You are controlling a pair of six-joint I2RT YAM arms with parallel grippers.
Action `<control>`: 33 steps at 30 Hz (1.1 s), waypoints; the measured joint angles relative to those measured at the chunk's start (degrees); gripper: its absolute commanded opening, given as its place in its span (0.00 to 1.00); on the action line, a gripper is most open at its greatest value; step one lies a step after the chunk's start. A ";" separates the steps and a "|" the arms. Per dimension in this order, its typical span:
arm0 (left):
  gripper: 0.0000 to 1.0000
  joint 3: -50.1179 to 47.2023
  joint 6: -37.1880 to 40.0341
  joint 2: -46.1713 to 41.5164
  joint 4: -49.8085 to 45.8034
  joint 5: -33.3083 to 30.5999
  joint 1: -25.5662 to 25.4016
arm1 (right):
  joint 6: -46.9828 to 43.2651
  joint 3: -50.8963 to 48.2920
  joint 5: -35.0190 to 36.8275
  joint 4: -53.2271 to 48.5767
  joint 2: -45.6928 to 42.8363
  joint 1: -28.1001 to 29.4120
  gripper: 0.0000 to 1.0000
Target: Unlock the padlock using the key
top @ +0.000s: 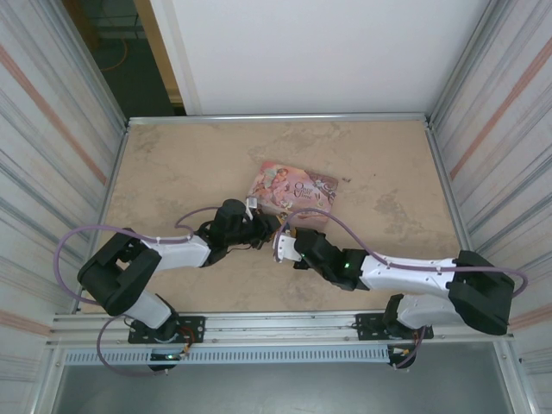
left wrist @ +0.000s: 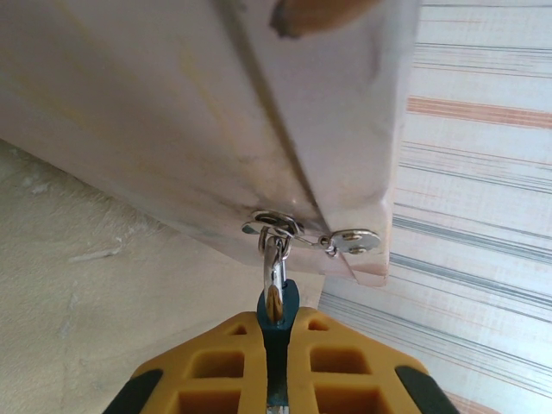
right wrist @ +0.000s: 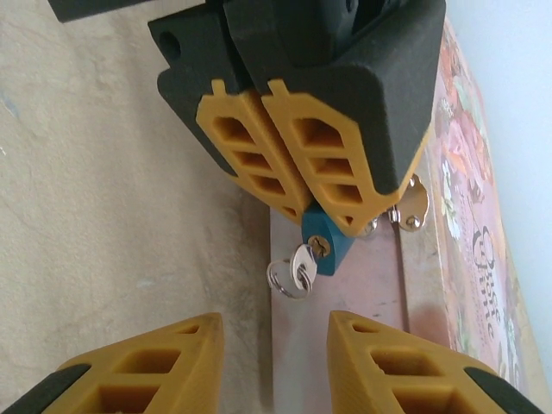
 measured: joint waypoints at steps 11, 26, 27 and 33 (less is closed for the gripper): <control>0.04 0.00 -0.87 0.00 0.44 0.35 0.00 | -0.15 1.49 0.94 3.52 4.15 0.00 0.21; 0.04 0.00 -1.09 0.02 1.09 -0.11 0.02 | 3.23 1.66 2.14 5.33 4.28 -0.52 0.00; 0.04 0.00 -1.07 0.02 1.27 -0.22 0.02 | 3.80 1.66 2.19 5.49 4.28 -0.59 0.00; 0.04 0.00 -1.09 0.02 1.64 -0.76 0.02 | 8.09 1.46 2.38 6.67 4.59 -0.87 0.00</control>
